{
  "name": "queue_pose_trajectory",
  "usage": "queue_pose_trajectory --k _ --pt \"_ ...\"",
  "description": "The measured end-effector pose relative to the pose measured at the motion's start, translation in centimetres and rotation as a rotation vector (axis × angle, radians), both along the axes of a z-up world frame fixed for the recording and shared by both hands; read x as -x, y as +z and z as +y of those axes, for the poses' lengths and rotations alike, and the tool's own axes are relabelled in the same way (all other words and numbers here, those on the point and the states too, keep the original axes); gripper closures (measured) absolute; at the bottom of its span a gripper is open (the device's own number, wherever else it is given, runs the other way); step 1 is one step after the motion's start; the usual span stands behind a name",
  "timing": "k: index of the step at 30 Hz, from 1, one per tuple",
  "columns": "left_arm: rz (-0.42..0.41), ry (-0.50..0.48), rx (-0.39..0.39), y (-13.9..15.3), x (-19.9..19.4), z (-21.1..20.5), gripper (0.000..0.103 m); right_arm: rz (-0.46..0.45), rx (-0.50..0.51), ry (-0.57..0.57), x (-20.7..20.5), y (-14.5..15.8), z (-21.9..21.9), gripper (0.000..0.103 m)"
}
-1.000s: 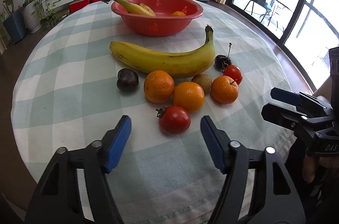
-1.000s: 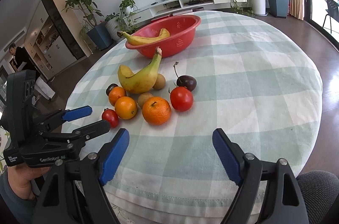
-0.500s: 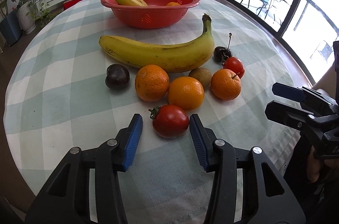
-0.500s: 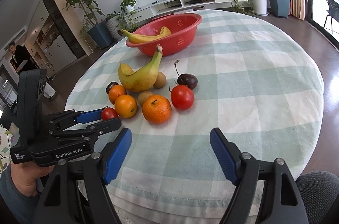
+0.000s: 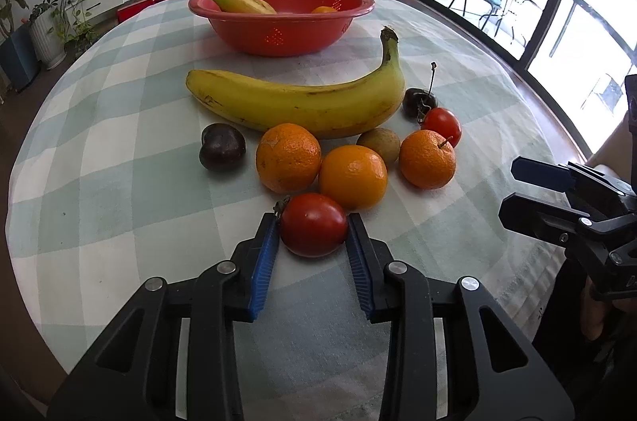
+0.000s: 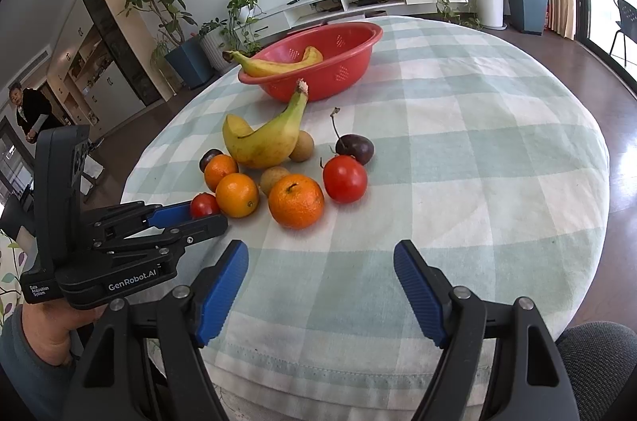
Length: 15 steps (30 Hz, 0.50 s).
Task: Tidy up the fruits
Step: 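Hold the tomato in the left tool while the right tool grasps an orange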
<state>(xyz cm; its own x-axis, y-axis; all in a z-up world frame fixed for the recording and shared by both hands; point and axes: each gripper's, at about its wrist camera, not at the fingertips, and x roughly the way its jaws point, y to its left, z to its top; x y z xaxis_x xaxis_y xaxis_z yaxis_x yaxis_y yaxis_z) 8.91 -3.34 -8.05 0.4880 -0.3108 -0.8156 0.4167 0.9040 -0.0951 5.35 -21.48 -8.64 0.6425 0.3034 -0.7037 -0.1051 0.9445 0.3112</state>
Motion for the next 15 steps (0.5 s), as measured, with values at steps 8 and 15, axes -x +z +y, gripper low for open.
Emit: queue_pose_trajectory --k 8,15 --pt "-0.010 0.003 0.008 -0.08 -0.10 0.24 0.070 0.005 0.004 0.003 0.05 -0.09 0.22 0.024" --pt "-0.022 0.015 0.032 0.20 0.23 0.87 0.072 0.008 0.005 0.003 0.03 -0.13 0.27 0.024"
